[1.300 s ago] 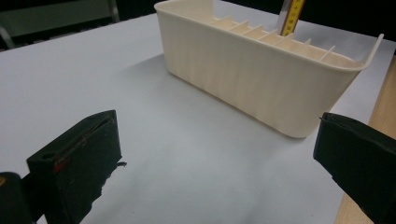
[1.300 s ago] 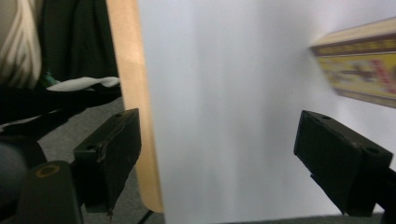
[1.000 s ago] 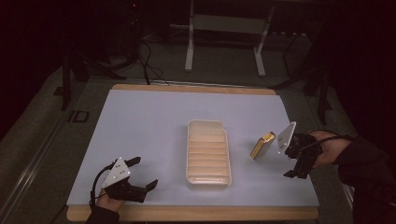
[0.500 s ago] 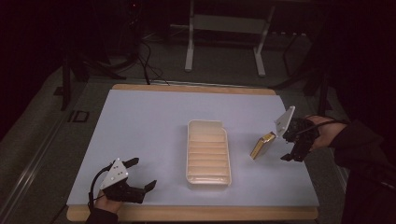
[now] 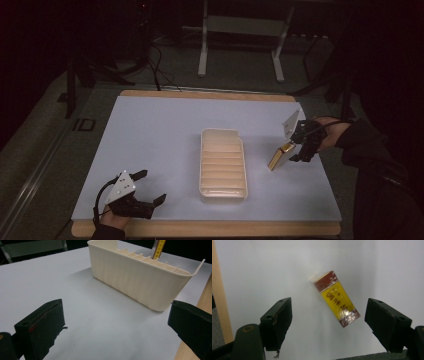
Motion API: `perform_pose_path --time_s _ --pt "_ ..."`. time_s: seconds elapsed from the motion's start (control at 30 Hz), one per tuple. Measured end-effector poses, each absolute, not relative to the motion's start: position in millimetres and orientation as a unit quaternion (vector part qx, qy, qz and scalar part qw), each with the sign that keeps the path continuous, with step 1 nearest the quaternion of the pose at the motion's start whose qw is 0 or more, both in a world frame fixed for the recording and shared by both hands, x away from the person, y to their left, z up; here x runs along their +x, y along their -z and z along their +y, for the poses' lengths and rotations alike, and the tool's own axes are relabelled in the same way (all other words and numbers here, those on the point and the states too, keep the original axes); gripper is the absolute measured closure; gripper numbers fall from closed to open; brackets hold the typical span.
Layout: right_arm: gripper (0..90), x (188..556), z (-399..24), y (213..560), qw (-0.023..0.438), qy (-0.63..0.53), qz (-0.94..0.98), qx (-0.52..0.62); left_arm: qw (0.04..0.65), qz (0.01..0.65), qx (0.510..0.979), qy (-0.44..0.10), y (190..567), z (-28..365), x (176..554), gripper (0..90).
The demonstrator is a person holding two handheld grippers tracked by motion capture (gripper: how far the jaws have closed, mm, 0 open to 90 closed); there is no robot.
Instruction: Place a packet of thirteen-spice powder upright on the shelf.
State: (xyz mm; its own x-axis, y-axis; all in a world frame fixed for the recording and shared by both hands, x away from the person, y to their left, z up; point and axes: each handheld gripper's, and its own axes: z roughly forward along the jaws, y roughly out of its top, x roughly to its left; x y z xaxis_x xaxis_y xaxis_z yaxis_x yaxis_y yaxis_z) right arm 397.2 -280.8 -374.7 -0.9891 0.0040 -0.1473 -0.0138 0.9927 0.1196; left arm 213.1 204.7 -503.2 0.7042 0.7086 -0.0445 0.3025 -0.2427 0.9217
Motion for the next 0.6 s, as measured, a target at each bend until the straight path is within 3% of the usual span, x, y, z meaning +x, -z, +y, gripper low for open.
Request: perform_pose_path --time_s 0.2,0.47,0.6 --pt "26.4 410 -276 387 0.062 -0.056 0.996 -0.006 0.519 0.331 0.764 -0.195 503 204 213 1.0" --pt "43.7 422 -274 405 0.039 -0.042 0.998 -0.012 0.510 0.327 0.770 -0.198 504 203 213 1.0" --pt "47.1 422 -272 412 0.032 -0.018 0.999 -0.016 0.512 0.328 0.769 -0.197 504 203 214 0.9"
